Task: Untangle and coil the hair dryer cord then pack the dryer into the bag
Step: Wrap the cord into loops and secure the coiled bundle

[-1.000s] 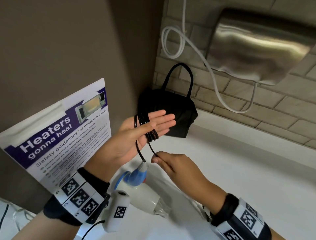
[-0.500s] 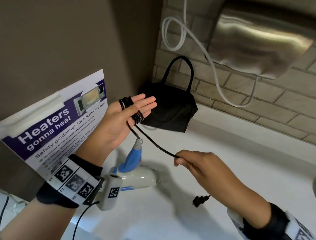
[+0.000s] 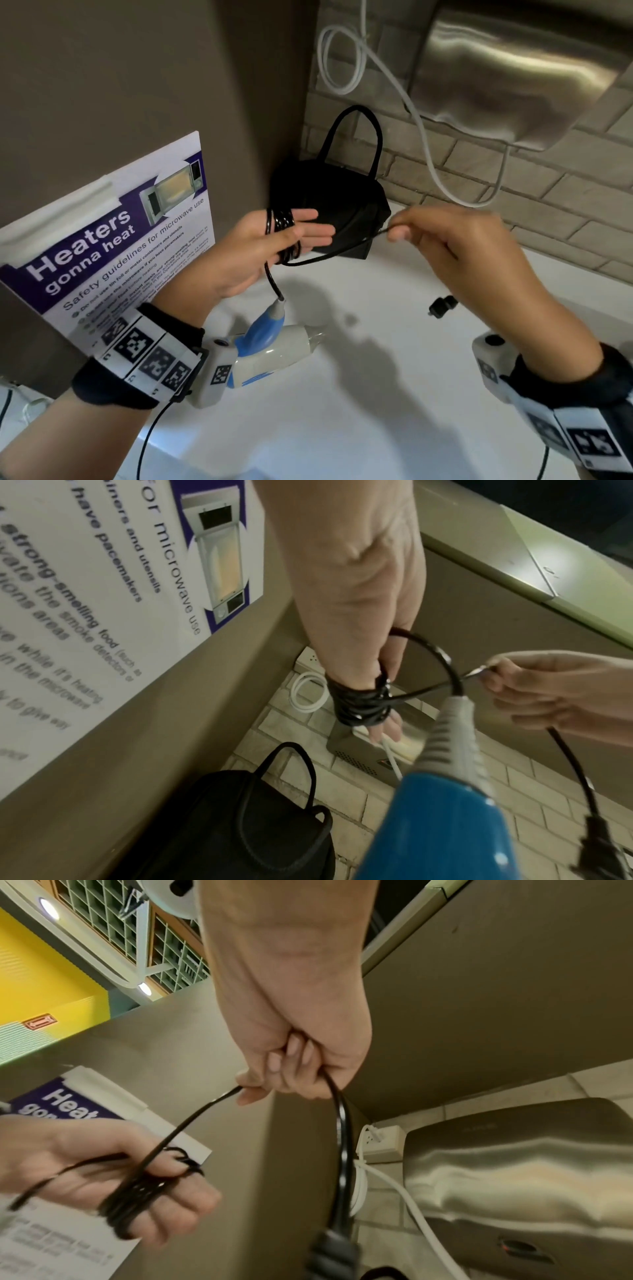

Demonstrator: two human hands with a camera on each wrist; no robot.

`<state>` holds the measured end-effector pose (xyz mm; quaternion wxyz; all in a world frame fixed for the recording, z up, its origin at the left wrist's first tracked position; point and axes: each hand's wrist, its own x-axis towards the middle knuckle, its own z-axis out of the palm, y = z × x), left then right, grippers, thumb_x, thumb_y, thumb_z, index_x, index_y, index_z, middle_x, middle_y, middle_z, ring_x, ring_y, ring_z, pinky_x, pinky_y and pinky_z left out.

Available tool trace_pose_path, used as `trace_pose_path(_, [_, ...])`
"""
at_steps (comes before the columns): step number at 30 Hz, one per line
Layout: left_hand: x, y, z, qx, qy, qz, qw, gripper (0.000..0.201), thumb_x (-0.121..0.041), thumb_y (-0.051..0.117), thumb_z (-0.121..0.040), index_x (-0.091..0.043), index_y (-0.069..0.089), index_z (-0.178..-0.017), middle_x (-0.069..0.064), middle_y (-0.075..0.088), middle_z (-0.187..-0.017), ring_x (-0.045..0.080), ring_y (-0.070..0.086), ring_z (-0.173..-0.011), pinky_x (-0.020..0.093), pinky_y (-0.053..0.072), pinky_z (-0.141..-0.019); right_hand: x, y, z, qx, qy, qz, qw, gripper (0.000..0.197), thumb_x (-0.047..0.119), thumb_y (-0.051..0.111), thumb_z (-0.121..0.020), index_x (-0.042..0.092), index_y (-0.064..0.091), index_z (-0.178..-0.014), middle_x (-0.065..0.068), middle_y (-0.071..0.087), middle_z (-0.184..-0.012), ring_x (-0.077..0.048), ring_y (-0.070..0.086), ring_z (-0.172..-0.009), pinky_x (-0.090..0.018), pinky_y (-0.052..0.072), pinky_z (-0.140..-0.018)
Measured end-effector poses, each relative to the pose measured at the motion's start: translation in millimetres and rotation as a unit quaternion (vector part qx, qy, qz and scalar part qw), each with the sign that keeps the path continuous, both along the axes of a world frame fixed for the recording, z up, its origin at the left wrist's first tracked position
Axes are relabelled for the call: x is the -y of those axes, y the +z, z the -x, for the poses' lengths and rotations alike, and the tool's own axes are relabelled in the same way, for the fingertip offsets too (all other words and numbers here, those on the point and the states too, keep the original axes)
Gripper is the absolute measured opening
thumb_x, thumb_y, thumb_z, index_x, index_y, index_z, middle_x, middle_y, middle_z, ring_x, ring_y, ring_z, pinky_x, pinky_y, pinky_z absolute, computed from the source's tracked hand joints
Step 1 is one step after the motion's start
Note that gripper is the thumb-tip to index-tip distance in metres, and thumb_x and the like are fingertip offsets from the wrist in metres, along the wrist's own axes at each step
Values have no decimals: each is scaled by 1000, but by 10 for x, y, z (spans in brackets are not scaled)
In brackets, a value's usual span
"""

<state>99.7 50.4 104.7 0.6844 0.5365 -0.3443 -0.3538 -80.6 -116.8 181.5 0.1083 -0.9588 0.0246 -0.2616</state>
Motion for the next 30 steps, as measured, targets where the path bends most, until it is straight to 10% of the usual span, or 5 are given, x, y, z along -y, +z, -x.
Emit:
trace_pose_path(2, [3, 51, 41, 26, -29, -34, 999, 34, -5, 42, -98, -2, 47, -132, 16, 69, -117, 25, 65, -111, 16, 51, -82, 33, 107, -122, 24, 9, 1, 1000, 27, 38, 49, -94, 21, 70, -91, 5, 69, -78, -12, 60, -66, -39, 51, -59])
trace_pose_path(6, [-30, 70, 68, 41, -111, -57, 991, 42, -28, 46, -96, -3, 49, -130, 20, 69, -114, 29, 62, -115, 41, 43, -104, 91, 210, -406, 54, 14, -5, 998, 20, 31, 55, -94, 19, 70, -88, 7, 66, -77, -9, 59, -70, -36, 49, -60])
trace_pose_path(9, [-54, 78, 142, 41, -202, -60, 977, 64, -50, 43, -91, 0, 47, -131, 21, 68, -116, 30, 60, -117, 33, 44, -101, 102, 210, -611, 67, 9, 3, 998, 20, 29, 53, -95, 19, 67, -84, 9, 60, -74, -7, 54, -68, -35, 46, -59])
trace_pose_path(17, [-67, 97, 235, 34, -310, -48, 949, 50, -50, 43, -90, -14, 61, -120, 9, 75, -95, 28, 65, -106, 43, 45, -101, 86, -106, -977, 45, 20, -10, 999, 15, 21, 54, -93, 21, 63, -80, 6, 66, -82, -15, 62, -79, -39, 51, -64])
trace_pose_path(30, [-112, 42, 79, -172, -200, 95, 960, 22, -32, 64, -85, -10, 67, -87, -3, 56, -52, 13, 60, -55, 34, 55, -78, 255, -954, -901, -117, -8, -98, 988, 28, 39, 42, -98, 28, 45, -72, 3, 52, -61, -15, 49, -58, -37, 43, -57])
